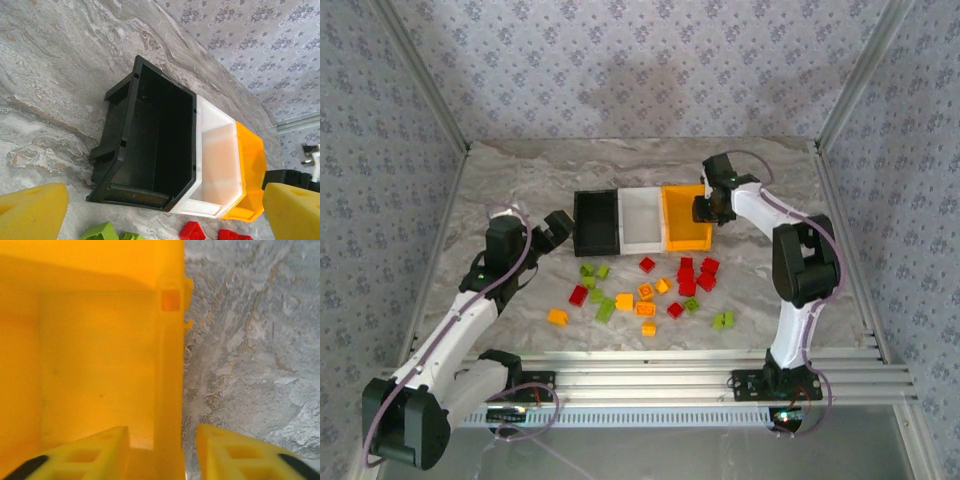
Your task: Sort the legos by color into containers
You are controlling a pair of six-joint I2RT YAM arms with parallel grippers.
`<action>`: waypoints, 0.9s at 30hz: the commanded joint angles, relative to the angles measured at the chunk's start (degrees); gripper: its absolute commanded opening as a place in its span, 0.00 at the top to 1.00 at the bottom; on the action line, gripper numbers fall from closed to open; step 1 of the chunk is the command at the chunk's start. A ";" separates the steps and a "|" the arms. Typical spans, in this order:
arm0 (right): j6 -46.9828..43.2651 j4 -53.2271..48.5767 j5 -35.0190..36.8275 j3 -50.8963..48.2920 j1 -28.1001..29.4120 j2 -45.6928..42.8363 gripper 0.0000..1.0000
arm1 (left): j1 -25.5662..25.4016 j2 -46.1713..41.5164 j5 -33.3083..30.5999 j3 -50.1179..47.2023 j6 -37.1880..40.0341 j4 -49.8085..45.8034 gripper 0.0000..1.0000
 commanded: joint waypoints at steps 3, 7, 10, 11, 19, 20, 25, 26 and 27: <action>5.55 4.14 -0.28 -3.88 1.27 -8.53 0.41 | -1.24 -0.50 0.55 1.66 1.69 -0.64 0.00; 13.24 6.99 0.41 -11.19 2.39 -15.64 0.32 | -3.06 -1.72 -0.75 1.96 2.82 -1.94 0.00; 17.62 7.63 1.73 -18.72 4.29 -21.01 0.28 | -4.54 -2.80 -0.77 2.11 3.49 -3.67 0.00; 18.51 7.60 2.56 -20.73 5.22 -22.67 0.27 | -4.92 -3.10 -0.73 2.24 3.69 -4.62 0.00; 22.77 1.34 6.72 -36.05 16.37 -36.61 0.23 | -7.12 -7.63 0.88 0.48 4.43 -9.52 0.00; 24.82 -0.52 8.65 -37.53 18.01 -38.48 0.23 | -7.25 -8.41 0.94 -0.10 4.37 -9.67 0.00; 34.93 -10.12 14.33 -43.83 22.80 -46.91 0.22 | -7.48 -10.43 0.85 -2.18 4.08 -10.07 0.00; 37.62 -11.42 14.50 -45.20 23.63 -48.61 0.22 | -7.51 -10.53 0.79 -2.59 3.81 -9.94 0.00; 39.43 -12.42 14.51 -46.14 24.22 -49.61 0.22 | -7.52 -10.54 0.83 -3.10 3.44 -9.79 0.00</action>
